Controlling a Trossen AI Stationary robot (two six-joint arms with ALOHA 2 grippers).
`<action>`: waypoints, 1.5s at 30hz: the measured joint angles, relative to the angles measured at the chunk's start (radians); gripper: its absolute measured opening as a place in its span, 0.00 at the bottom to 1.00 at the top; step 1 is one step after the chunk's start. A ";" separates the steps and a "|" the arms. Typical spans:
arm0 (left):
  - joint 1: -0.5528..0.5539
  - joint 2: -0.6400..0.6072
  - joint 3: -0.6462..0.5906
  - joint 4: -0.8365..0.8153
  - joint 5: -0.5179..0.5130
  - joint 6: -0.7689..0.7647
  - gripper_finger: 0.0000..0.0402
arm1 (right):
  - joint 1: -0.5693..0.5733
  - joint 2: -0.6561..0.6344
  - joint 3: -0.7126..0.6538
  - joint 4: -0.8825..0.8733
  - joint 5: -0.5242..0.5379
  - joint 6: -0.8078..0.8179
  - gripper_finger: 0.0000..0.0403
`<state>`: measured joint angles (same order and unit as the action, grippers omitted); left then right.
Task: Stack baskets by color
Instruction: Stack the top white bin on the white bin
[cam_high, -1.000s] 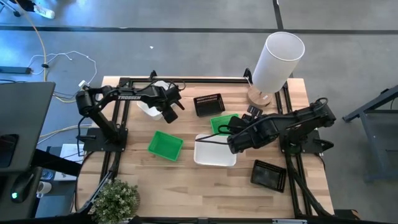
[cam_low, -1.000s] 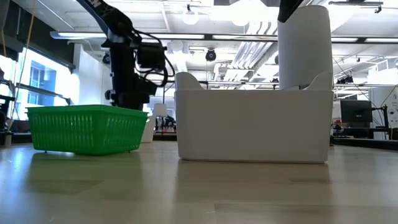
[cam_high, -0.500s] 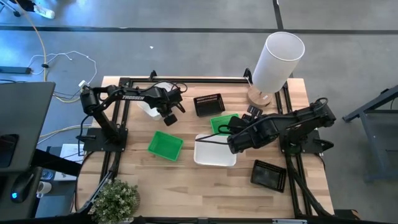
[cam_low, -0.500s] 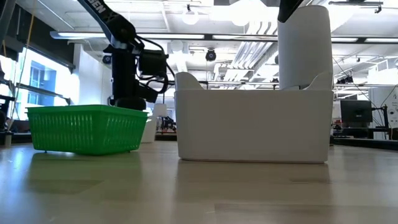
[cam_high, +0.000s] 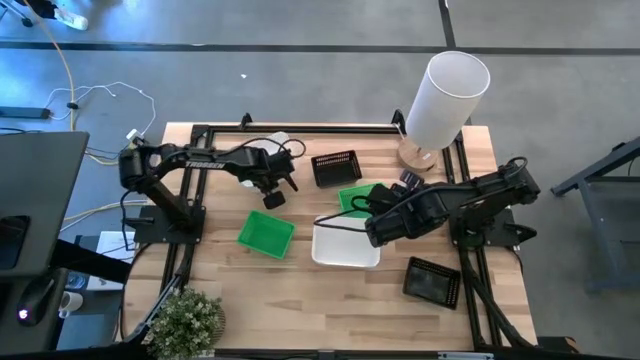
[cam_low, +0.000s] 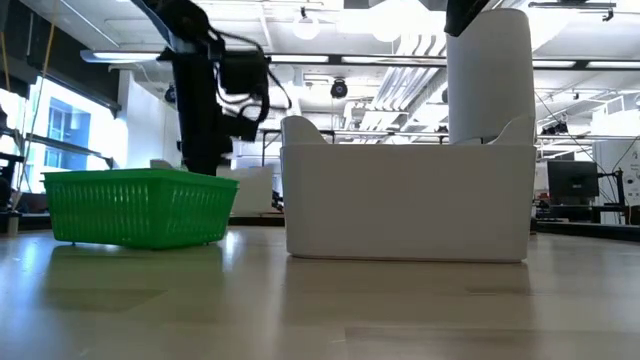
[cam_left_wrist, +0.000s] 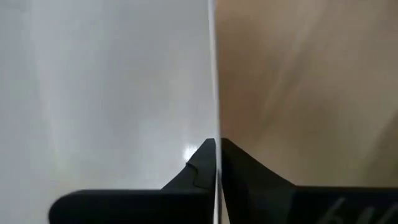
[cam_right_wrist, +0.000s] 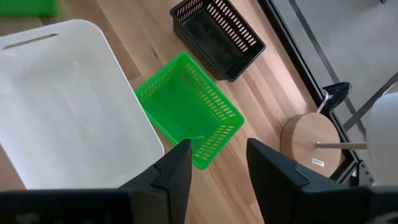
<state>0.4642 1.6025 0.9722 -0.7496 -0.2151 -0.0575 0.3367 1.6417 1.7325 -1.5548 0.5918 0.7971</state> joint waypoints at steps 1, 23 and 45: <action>-0.017 -0.015 0.000 -0.003 -0.003 -0.007 0.00 | 0.000 0.000 0.000 0.000 0.001 0.011 0.35; -0.501 -0.316 0.000 0.122 0.002 -0.084 0.00 | 0.000 0.000 0.000 -0.004 0.088 0.174 0.35; -0.764 -0.301 0.151 -0.037 -0.054 0.008 0.00 | 0.000 0.000 0.000 0.549 0.071 -0.283 0.35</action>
<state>-0.2999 1.3016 1.1228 -0.7865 -0.2691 -0.0498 0.3367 1.6421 1.7325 -1.0056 0.6631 0.5141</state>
